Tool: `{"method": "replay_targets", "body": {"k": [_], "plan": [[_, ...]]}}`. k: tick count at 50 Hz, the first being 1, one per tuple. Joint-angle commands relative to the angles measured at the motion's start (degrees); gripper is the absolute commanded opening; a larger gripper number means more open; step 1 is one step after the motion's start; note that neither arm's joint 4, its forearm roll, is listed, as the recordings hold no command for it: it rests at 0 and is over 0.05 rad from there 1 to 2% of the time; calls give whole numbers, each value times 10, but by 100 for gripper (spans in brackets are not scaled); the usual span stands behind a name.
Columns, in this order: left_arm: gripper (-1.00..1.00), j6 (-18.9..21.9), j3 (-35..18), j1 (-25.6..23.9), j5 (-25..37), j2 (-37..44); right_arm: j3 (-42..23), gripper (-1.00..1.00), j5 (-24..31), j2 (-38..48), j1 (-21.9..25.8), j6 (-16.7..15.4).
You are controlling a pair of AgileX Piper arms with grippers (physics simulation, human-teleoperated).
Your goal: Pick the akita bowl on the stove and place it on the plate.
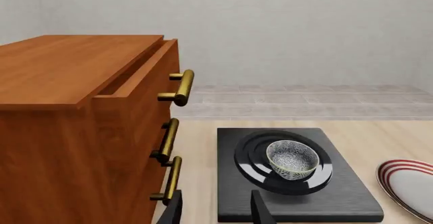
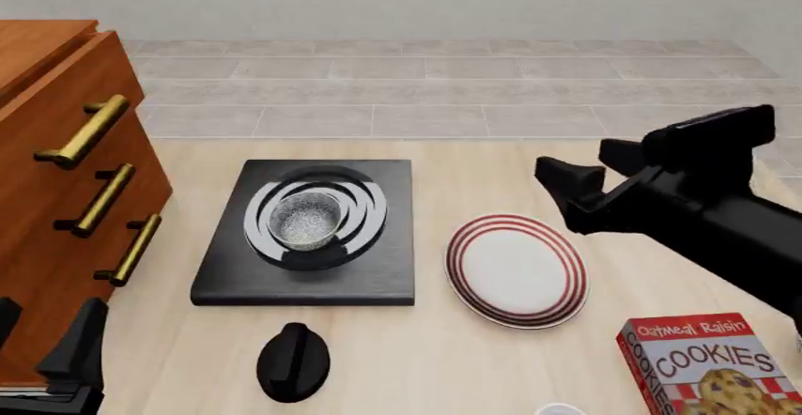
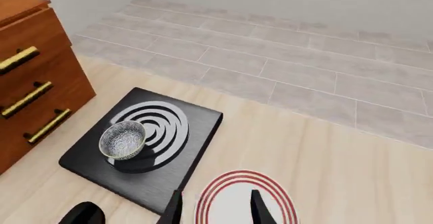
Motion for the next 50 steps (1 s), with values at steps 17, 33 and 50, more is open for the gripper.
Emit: {"method": "replay_targets", "body": {"k": [17, 33, 50], "plan": [[100, 0, 0, 0, 0, 0, -115, 100, -8, 203, 118, 78], [100, 0, 0, 0, 0, 0, -178, 100, -5, 297, 148, 93], [100, 0, 0, 0, 0, 0, -250, 100, 2, 381, 142, 119]]}}
